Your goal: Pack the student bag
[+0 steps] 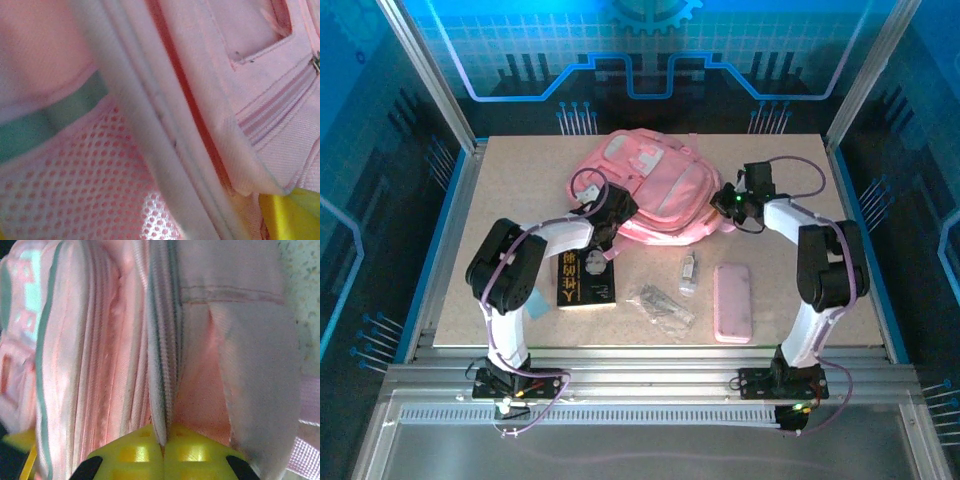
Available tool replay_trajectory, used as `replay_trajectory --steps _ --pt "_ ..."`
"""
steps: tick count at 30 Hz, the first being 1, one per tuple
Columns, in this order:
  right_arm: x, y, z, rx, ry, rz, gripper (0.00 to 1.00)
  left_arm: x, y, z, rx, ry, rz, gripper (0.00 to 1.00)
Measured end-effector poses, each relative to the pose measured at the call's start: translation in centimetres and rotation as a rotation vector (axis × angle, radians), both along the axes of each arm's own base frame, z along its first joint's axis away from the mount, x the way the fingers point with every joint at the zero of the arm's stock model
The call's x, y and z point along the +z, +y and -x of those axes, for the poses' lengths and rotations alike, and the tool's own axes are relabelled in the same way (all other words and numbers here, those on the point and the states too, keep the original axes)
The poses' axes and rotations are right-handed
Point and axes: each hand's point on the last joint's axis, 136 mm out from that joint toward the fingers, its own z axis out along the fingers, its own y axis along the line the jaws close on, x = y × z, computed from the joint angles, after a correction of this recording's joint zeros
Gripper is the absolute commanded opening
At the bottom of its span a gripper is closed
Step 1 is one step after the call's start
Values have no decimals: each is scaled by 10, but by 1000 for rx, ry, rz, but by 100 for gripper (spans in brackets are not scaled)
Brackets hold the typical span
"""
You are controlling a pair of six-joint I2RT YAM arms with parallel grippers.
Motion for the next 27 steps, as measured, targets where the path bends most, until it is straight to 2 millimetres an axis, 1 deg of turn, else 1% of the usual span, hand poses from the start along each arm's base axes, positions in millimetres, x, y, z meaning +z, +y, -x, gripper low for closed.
replay_trajectory --steps 3,5,7,8,9,10,12,13,14,16,17,18,20,23,25,27 --pt "24 3 20 0 -33 -25 0 10 -8 -31 -16 -64 18 99" --pt "39 10 34 7 -57 -37 0 20 -14 -51 -30 -111 43 99" --pt "52 25 50 23 -79 -49 0 29 -21 -71 -50 -155 73 99" --pt "55 33 57 34 -80 -53 0 32 -24 -80 -60 -172 84 99" --pt "57 44 64 50 -78 -57 4 36 -28 -89 -73 -191 95 99" --pt "56 56 70 69 -70 -61 14 38 -31 -98 -86 -202 105 99" --pt "52 79 84 118 -41 -66 24 43 -35 -114 -114 -223 117 99" --pt "50 92 93 152 -27 -73 33 46 -37 -123 -128 -230 122 99" --pt "50 103 100 188 -19 -78 39 46 -38 -128 -142 -231 121 99" --pt "53 125 115 265 -11 -95 48 46 -36 -139 -166 -223 113 99" --pt "55 130 118 285 -15 -95 51 47 -35 -141 -173 -215 108 99" --pt "58 132 120 297 -21 -91 54 47 -30 -142 -179 -204 97 99" --pt "65 124 120 296 -39 -64 61 52 -17 -145 -179 -198 82 99" --pt "82 97 112 262 -86 -4 69 57 20 -142 -150 -170 52 99" --pt "98 71 98 218 -136 48 75 61 48 -128 -128 -140 23 99" --pt "110 44 82 168 -179 99 79 71 67 -107 -113 -119 9 99"
